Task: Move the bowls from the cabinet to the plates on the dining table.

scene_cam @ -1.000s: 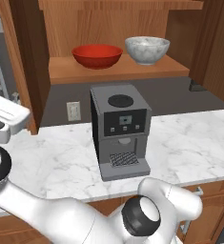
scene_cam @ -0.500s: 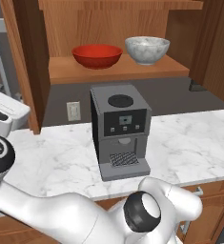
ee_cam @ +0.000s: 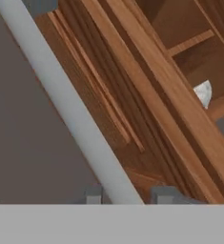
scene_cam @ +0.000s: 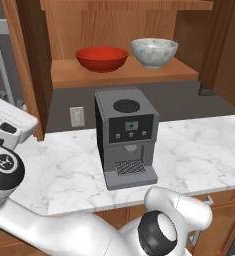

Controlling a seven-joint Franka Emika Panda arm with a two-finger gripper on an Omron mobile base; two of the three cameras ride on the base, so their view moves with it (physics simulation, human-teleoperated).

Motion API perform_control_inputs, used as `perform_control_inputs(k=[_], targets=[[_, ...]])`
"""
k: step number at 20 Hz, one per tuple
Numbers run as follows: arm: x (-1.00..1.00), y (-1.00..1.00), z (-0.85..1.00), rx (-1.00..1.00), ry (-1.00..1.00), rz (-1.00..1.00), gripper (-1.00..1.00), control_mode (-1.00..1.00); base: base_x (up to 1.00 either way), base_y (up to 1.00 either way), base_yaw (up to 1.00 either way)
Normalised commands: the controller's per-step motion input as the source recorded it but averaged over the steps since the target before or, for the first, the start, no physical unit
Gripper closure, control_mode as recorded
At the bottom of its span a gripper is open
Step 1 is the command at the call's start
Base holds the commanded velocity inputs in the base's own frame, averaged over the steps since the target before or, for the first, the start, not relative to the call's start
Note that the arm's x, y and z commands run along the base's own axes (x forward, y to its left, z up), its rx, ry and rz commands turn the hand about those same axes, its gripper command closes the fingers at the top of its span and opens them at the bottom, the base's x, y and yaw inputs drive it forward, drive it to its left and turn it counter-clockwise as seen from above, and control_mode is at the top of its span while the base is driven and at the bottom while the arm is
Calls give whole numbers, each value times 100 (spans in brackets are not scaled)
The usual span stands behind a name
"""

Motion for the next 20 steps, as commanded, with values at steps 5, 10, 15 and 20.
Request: perform_control_inputs(k=[5, 10, 15, 20], targets=[[-60, 40, -23, 1, -7, 0, -100, -100, 0, 0, 0], [-59, 19, 3, 2, -8, 0, -100, -100, 0, 0, 0], [-56, 10, 2, 1, -9, 1, -100, -100, 0, 0, 0], [-36, -13, 31, 0, 0, 7, -100, -100, 0, 0, 0]])
